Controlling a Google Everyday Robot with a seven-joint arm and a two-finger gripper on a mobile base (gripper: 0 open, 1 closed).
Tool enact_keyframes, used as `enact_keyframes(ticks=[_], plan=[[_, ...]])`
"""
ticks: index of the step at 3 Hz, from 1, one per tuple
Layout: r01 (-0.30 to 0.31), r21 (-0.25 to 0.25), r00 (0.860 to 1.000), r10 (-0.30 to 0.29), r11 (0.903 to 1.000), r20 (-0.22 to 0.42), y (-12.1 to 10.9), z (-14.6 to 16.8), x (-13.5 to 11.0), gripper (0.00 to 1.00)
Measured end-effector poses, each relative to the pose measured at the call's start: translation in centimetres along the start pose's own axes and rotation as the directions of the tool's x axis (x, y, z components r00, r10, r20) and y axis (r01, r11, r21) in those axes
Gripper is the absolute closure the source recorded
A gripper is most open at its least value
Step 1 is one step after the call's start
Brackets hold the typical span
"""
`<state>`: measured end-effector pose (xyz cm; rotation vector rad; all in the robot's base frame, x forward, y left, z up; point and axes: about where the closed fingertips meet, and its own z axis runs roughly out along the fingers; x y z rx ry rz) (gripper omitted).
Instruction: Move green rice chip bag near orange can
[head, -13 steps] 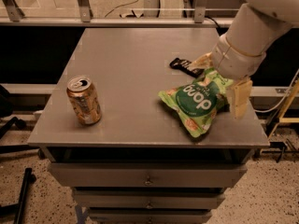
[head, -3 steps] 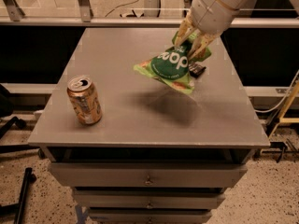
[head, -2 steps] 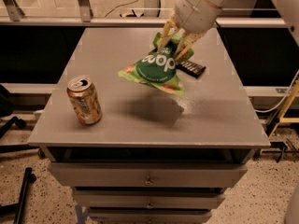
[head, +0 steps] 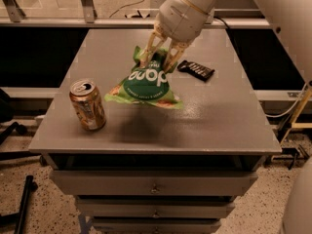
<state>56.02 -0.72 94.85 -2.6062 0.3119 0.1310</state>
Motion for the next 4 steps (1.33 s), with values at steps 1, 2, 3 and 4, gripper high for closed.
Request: enact_keyframes(ticks=[1,2,3,4], plan=[[0.047,0.044,0.998,-0.048,0.9979,0.030,-1.6,0.9,-0.6,1.00],[0.045,0.051,0.999,-0.047,0.9977,0.027,-1.8,1.1,-0.4,1.00],[0.080,0.025,0.994,-0.081,0.9965,0.070,-2.5,2.8,-1.1,1.00],[0.108,0.010,0.988,-0.109,0.9941,0.106,-3.0,3.8,-2.0,1.00]])
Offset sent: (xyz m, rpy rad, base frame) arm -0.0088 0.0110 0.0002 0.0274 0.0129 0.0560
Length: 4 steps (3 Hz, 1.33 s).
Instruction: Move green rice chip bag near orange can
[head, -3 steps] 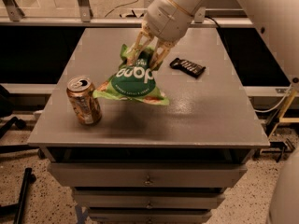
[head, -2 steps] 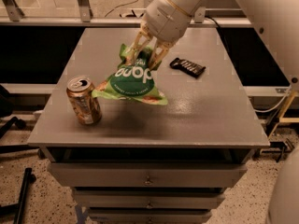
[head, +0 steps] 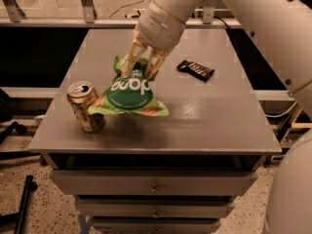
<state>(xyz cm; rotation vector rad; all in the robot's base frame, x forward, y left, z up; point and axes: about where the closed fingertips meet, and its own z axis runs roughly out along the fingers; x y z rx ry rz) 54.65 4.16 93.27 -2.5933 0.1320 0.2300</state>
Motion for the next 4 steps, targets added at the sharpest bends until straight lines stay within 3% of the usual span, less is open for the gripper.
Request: enact_keyframes(ticks=[2,4], plan=[[0.022,-0.024,0.998,-0.021,0.9995,0.052,-0.3,1.9,-1.0,1.00],[-0.033,-0.018,0.996,0.034,0.9993,0.080,2.3,2.8,-2.7,1.00]])
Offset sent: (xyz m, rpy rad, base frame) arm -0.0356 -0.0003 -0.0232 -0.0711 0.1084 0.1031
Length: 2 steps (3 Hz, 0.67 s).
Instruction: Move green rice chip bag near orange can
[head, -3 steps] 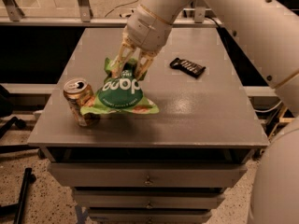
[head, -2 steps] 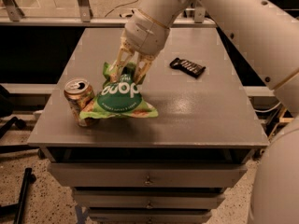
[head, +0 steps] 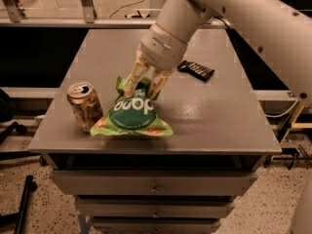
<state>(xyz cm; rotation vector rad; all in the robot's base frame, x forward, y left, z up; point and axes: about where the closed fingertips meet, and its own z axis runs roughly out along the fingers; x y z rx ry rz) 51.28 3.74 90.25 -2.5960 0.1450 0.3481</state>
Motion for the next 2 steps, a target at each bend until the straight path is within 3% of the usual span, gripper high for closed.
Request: enact_keyframes(ticks=[1,2], plan=[[-0.006,0.011,1.000,0.006,0.9999,-0.005,0.00,0.25,0.15,0.87],[-0.004,0.020,1.000,0.005,0.9998,-0.013,-0.33,0.40,0.41,0.65]])
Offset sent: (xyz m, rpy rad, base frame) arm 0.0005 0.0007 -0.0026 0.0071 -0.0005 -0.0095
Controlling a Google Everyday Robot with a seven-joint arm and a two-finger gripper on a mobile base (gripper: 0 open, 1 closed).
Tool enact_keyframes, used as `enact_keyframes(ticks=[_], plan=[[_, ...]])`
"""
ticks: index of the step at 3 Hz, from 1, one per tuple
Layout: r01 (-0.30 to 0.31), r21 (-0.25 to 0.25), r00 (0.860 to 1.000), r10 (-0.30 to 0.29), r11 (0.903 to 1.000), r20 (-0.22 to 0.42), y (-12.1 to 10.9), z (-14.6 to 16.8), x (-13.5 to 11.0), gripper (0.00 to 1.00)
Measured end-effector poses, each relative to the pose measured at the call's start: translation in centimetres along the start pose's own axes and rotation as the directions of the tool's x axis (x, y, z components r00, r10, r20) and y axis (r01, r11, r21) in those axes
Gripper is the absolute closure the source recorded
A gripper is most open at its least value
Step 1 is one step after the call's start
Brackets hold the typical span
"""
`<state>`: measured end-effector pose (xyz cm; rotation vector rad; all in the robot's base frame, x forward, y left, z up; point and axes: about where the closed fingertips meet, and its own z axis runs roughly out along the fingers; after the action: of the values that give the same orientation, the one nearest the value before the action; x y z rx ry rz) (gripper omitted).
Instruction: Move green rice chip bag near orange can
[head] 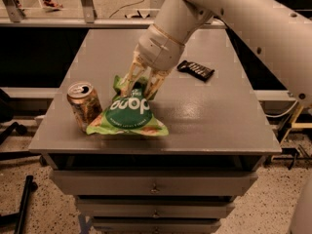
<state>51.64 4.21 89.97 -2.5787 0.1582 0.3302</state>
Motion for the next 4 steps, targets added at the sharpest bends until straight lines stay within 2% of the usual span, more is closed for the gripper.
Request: enact_keyframes(ticks=[2,3,4], plan=[[0.002,0.015,1.000,-0.002,0.9999,-0.011,-0.55,0.30,0.38,0.18],[0.004,0.021,1.000,-0.004,0.9998,-0.015,-0.82,0.48,0.56,0.00],[0.004,0.021,1.000,-0.004,0.9998,-0.015,-0.82,0.48,0.56,0.00]])
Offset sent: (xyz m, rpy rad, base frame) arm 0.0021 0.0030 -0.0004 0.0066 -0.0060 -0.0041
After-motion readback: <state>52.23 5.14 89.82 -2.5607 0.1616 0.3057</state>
